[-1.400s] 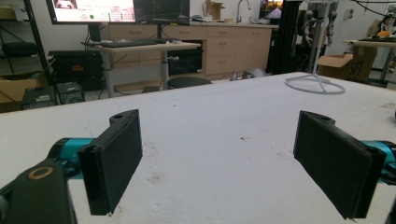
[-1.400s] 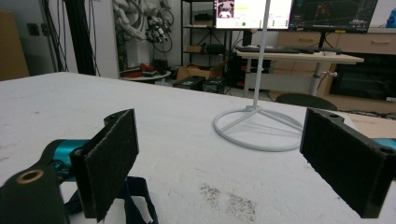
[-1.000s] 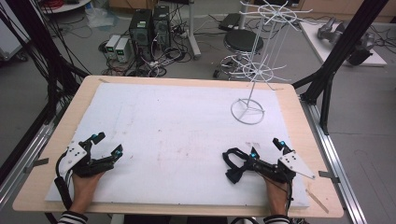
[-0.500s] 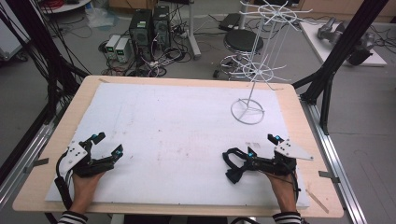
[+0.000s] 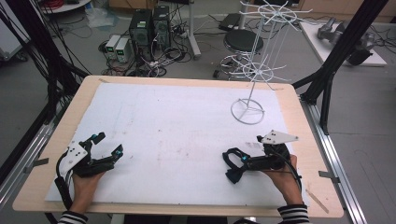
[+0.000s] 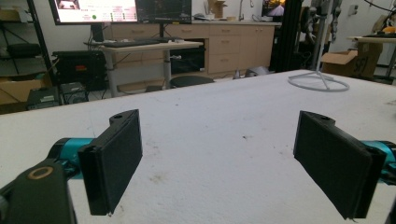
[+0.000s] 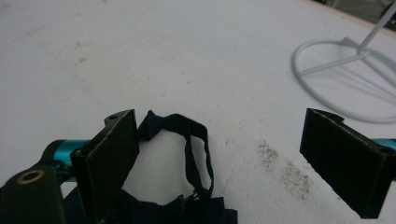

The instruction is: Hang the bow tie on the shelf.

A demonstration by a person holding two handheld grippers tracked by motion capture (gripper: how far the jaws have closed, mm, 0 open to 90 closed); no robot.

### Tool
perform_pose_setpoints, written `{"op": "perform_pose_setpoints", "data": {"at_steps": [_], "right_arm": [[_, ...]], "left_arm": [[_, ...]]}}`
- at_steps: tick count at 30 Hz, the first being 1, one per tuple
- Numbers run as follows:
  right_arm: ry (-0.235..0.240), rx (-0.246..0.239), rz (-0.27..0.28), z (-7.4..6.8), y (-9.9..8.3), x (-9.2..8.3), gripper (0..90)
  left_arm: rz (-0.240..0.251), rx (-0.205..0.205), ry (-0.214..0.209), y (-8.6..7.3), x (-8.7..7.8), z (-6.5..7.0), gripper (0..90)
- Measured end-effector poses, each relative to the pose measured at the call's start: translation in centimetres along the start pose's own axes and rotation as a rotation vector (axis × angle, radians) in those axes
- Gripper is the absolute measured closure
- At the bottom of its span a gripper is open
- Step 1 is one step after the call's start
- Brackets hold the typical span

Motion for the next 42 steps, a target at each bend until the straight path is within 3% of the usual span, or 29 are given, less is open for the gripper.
{"op": "perform_pose_setpoints", "data": {"at_steps": [4,10,22,23,25,27,34,42], "right_arm": [[0.023,-0.049,-0.093,-0.1,0.5,0.3,15.4],[0.041,-0.049,-0.181,0.1,0.9,0.9,16.4],[0.072,-0.005,-0.255,0.6,0.6,1.8,27.7],[0.082,0.003,-0.266,0.6,0.5,1.9,32.1],[0.065,0.013,-0.281,0.7,0.5,2.2,32.8],[0.086,0.022,-0.301,0.6,0.4,2.4,34.7],[0.100,0.007,-0.336,0.4,0.3,3.0,41.4],[0.083,-0.021,-0.402,0.3,0.0,3.6,54.5]], "left_arm": [[0.001,-0.001,0.008,0.0,0.0,0.0,15.9],[0.002,-0.001,0.011,0.0,0.0,0.0,15.9],[0.001,-0.001,0.012,0.0,0.0,0.0,15.9],[0.001,-0.001,0.012,0.0,0.0,0.0,15.9],[0.001,-0.001,0.012,0.0,0.0,0.0,15.9],[0.000,-0.001,0.012,0.0,0.0,0.0,15.9],[0.000,-0.001,0.011,0.0,0.0,0.0,16.0],[-0.002,-0.001,0.012,0.0,0.0,-0.1,16.0]]}}
Point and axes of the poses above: each handheld gripper's, and its own axes: x roughly forward along the jaws, y roughly out of its top, z roughly to its right, the point moved 5 cm from there along x, roughly forward along the jaws, and after that the axes turned 14 degrees about -z, right-handed, at the moved point
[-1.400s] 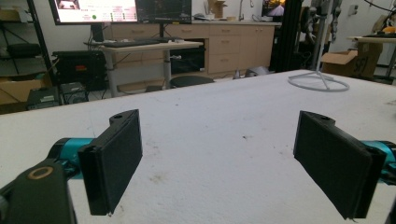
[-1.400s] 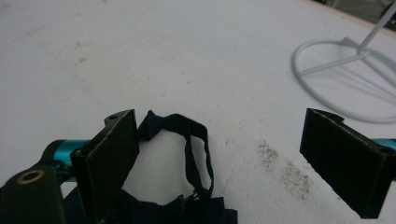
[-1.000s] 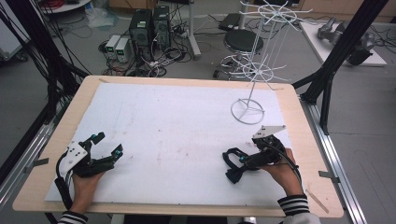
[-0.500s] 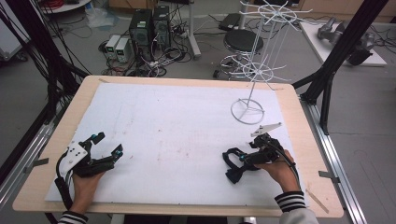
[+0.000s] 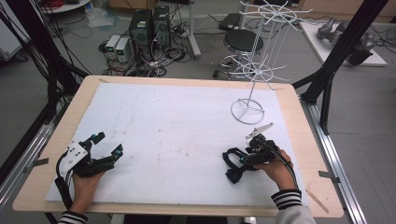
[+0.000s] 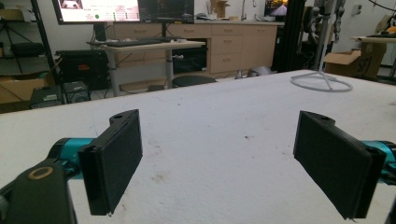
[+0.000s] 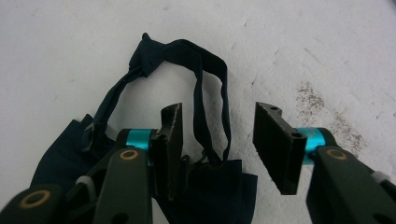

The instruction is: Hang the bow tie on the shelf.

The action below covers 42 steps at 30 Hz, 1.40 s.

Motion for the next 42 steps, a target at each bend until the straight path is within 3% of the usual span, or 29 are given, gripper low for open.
{"op": "perform_pose_setpoints", "data": {"at_steps": [7,13,23,35,42], "right_arm": [[-0.010,-0.006,-0.030,-0.1,0.1,0.5,63.4],[-0.021,-0.002,-0.051,-0.2,0.2,0.6,84.0],[-0.023,-0.001,-0.032,-0.3,0.3,0.3,87.4],[-0.042,-0.020,0.073,-0.4,0.7,-0.9,87.7],[-0.056,-0.025,0.219,-0.4,1.1,-2.3,87.7]], "left_arm": [[0.000,-0.006,-0.003,0.0,0.0,0.0,16.0],[0.000,-0.005,-0.001,0.0,0.0,0.0,16.0],[0.001,-0.006,-0.002,0.0,0.0,0.0,16.0],[0.000,-0.003,-0.001,0.0,0.0,0.0,16.0],[0.000,-0.004,-0.002,0.0,0.0,0.0,16.0]]}}
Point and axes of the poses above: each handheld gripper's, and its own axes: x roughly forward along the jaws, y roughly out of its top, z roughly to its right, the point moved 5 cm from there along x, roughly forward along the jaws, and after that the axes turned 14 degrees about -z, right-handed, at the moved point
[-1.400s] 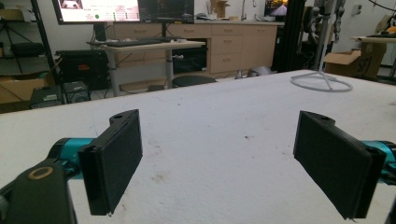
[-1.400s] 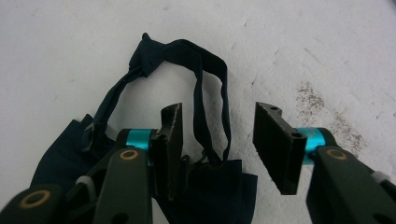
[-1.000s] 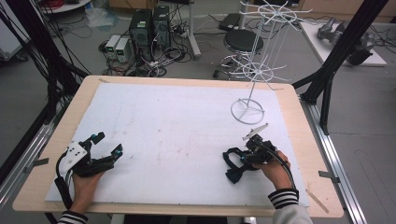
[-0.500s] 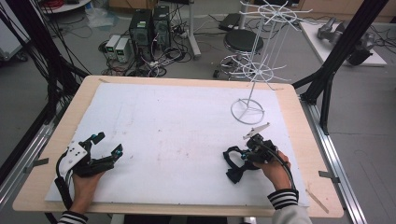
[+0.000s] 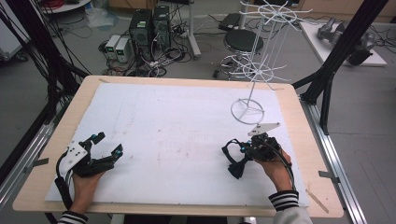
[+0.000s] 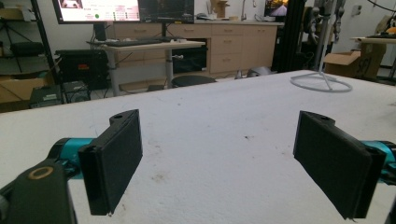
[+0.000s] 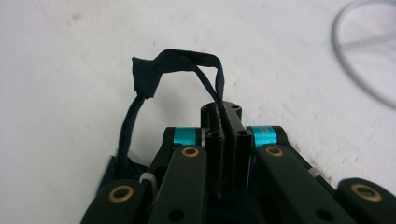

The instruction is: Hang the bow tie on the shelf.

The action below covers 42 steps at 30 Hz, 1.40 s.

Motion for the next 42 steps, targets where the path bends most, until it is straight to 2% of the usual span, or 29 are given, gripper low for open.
{"op": "perform_pose_setpoints", "data": {"at_steps": [3,8,13,18,22,28,36,42], "right_arm": [[-0.025,-0.006,0.042,0.1,0.0,-0.4,87.6],[-0.071,-0.022,0.146,0.1,0.5,-1.6,87.7],[-0.101,0.008,0.255,0.7,0.7,-2.9,87.7],[-0.125,0.060,0.347,1.3,0.6,-4.2,87.6],[-0.145,0.092,0.393,1.9,0.3,-5.0,87.7],[-0.148,0.145,0.470,2.7,0.1,-6.0,87.6],[-0.169,0.180,0.535,3.1,0.4,-7.0,87.6],[-0.175,0.180,0.559,3.6,1.1,-7.7,87.6]], "left_arm": [[-0.001,0.002,0.000,0.0,0.0,0.0,16.0],[0.000,0.001,0.001,0.0,0.0,0.0,16.0],[0.000,0.000,0.000,0.0,0.0,0.0,16.0],[-0.001,0.001,0.000,0.0,0.0,0.0,16.0],[0.000,0.000,0.000,0.0,0.0,0.0,16.0],[0.000,0.000,0.000,0.0,0.0,0.0,16.0],[0.000,0.001,0.000,0.0,0.0,0.0,16.0],[0.000,0.000,0.000,0.0,0.0,0.0,16.0]]}}
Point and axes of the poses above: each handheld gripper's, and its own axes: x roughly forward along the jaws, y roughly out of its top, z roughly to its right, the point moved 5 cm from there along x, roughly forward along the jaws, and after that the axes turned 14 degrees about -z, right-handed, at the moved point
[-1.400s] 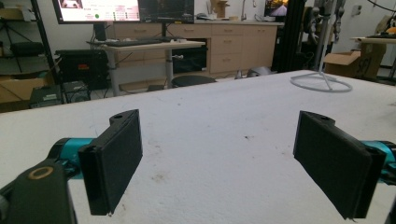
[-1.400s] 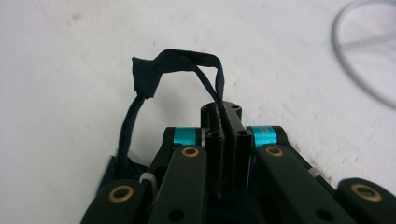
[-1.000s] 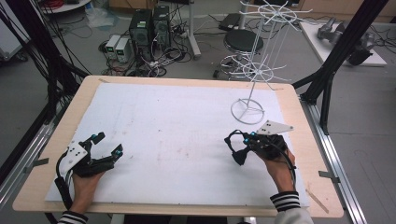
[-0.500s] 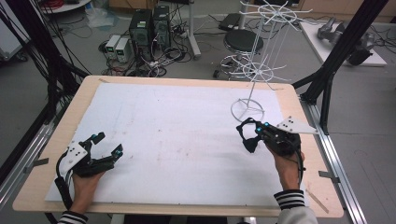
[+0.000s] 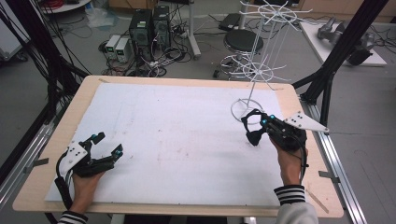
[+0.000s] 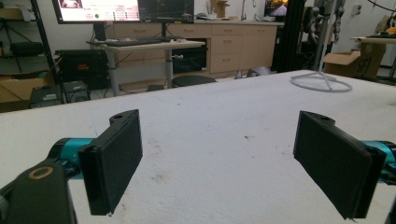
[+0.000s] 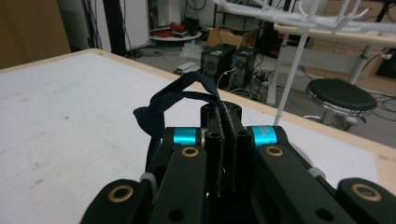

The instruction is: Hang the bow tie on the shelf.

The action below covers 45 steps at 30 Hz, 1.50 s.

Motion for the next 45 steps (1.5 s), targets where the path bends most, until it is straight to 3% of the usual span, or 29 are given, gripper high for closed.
{"op": "perform_pose_setpoints", "data": {"at_steps": [13,28,34,45], "right_arm": [[-0.042,0.017,0.049,1.0,1.8,-0.6,87.6],[-0.096,0.059,0.115,3.4,3.6,-1.1,87.6],[-0.128,0.068,0.147,4.1,4.5,-0.7,87.5],[-0.165,0.093,0.148,5.2,4.7,0.1,87.4]], "left_arm": [[-0.002,-0.003,-0.001,0.0,0.0,0.0,16.0],[-0.004,-0.004,-0.003,0.0,0.0,0.0,16.0],[-0.003,-0.008,-0.005,0.0,0.0,0.0,16.0],[-0.006,-0.010,-0.007,0.0,0.1,-0.1,16.0]]}}
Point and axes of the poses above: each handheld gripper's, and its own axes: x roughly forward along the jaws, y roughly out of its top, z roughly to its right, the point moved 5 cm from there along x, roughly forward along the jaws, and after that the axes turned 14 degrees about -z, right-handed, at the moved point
